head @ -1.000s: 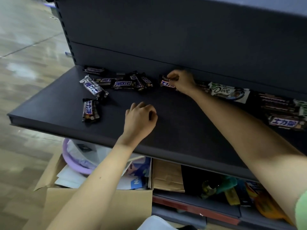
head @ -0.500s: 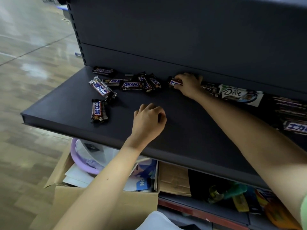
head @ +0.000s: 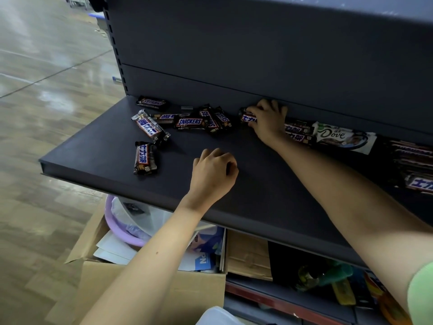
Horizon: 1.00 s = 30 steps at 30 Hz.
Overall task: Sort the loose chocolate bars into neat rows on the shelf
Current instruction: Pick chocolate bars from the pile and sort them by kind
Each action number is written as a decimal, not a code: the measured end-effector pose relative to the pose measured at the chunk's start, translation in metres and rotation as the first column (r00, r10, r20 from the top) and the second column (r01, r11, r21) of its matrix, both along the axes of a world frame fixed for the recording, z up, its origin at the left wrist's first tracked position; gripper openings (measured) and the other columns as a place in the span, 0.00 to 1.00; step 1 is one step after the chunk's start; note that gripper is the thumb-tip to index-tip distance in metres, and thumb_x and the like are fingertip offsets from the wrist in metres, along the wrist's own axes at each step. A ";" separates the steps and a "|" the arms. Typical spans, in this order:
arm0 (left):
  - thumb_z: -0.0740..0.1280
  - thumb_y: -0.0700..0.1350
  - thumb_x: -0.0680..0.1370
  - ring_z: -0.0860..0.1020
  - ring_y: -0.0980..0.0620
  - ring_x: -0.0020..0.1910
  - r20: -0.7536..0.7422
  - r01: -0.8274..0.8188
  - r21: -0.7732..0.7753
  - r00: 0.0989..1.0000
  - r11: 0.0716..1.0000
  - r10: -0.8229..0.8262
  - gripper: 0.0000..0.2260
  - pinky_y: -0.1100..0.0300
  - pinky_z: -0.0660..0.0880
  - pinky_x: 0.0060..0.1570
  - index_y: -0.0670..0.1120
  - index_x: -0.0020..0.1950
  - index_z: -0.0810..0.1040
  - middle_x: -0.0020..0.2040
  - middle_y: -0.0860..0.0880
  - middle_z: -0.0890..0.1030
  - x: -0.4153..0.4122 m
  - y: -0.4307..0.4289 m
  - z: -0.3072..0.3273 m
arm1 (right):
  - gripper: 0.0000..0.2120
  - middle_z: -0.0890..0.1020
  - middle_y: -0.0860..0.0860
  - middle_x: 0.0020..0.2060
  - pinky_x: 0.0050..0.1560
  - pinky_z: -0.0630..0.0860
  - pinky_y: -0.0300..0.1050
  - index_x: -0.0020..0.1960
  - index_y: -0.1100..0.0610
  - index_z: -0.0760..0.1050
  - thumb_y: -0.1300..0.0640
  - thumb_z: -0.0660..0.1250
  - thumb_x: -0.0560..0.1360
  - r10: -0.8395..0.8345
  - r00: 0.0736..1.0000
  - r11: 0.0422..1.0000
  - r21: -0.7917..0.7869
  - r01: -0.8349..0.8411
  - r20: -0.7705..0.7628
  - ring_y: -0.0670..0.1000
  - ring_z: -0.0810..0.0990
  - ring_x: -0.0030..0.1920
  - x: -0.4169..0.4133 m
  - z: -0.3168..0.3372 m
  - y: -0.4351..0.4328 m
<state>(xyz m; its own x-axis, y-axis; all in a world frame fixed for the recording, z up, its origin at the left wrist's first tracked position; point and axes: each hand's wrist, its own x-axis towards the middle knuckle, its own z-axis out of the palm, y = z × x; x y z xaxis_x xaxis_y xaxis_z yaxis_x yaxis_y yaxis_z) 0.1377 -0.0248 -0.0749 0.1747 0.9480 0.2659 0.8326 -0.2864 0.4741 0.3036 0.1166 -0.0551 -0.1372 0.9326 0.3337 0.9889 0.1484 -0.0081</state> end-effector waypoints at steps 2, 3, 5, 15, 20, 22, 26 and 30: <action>0.59 0.48 0.79 0.69 0.49 0.58 -0.002 -0.002 0.001 1.000 1.000 0.002 0.10 0.60 0.60 0.49 0.51 0.53 0.78 0.54 0.52 0.76 0.000 0.000 0.000 | 0.20 0.70 0.54 0.62 0.62 0.58 0.53 0.67 0.52 0.69 0.55 0.65 0.76 0.004 1.000 1.000 -0.007 -0.004 -0.010 0.58 0.63 0.65 0.000 0.001 0.000; 0.59 0.48 0.79 0.69 0.49 0.58 -0.001 -0.004 0.001 1.000 1.000 0.004 0.10 0.60 0.61 0.49 0.51 0.53 0.78 0.54 0.52 0.77 -0.001 0.001 0.000 | 0.21 0.70 0.54 0.62 0.62 0.58 0.53 0.67 0.52 0.69 0.55 0.65 0.75 0.013 1.000 1.000 -0.009 -0.013 -0.010 0.58 0.63 0.65 -0.001 0.002 -0.001; 0.59 0.48 0.79 0.69 0.48 0.58 0.006 -0.003 -0.003 1.000 1.000 0.003 0.10 0.60 0.61 0.49 0.50 0.53 0.79 0.54 0.52 0.77 -0.001 0.001 0.000 | 0.20 0.70 0.54 0.62 0.62 0.58 0.52 0.66 0.53 0.70 0.55 0.65 0.75 0.027 1.000 1.000 0.005 -0.027 0.001 0.58 0.63 0.65 0.002 0.003 -0.002; 0.59 0.47 0.79 0.69 0.48 0.57 0.010 0.003 -0.007 1.000 1.000 -0.003 0.10 0.58 0.62 0.50 0.50 0.53 0.79 0.54 0.51 0.77 0.000 0.001 -0.001 | 0.09 0.72 0.52 0.60 0.59 0.58 0.50 0.55 0.55 0.76 0.56 0.62 0.76 0.055 0.997 0.998 0.030 -0.053 -0.060 0.56 0.65 0.63 -0.004 0.000 -0.011; 0.59 0.47 0.78 0.69 0.48 0.57 0.029 -0.008 0.004 1.000 1.000 0.008 0.09 0.59 0.60 0.49 0.50 0.51 0.79 0.53 0.52 0.77 0.000 0.000 -0.002 | 0.13 0.74 0.52 0.59 0.62 0.64 0.50 0.60 0.54 0.73 0.51 0.60 0.78 0.154 0.964 0.982 -0.075 -0.174 -0.216 0.54 0.73 0.59 -0.047 0.001 -0.013; 0.59 0.46 0.78 0.69 0.48 0.57 0.031 -0.007 0.006 0.999 1.000 0.007 0.09 0.59 0.60 0.49 0.50 0.51 0.79 0.53 0.52 0.77 0.000 0.000 -0.002 | 0.17 0.75 0.54 0.61 0.57 0.70 0.48 0.63 0.55 0.71 0.49 0.62 0.77 0.117 0.941 0.973 -0.153 -0.173 -0.317 0.54 0.74 0.60 -0.060 0.001 -0.011; 0.59 0.46 0.78 0.70 0.48 0.56 0.045 -0.004 0.002 0.999 1.000 0.004 0.09 0.59 0.60 0.49 0.49 0.50 0.79 0.53 0.52 0.77 -0.001 -0.001 -0.001 | 0.18 0.76 0.54 0.60 0.51 0.70 0.43 0.61 0.58 0.72 0.50 0.66 0.75 -0.010 0.884 0.967 -0.230 -0.111 -0.468 0.53 0.75 0.59 -0.067 0.000 -0.008; 0.59 0.47 0.79 0.70 0.48 0.57 0.044 0.003 0.002 0.999 1.000 -0.003 0.10 0.58 0.62 0.50 0.50 0.52 0.79 0.54 0.52 0.77 -0.002 0.000 -0.001 | 0.18 0.77 0.53 0.57 0.50 0.72 0.44 0.59 0.58 0.71 0.52 0.69 0.73 -0.108 0.834 0.971 -0.238 -0.028 -0.541 0.53 0.76 0.56 -0.063 0.002 -0.011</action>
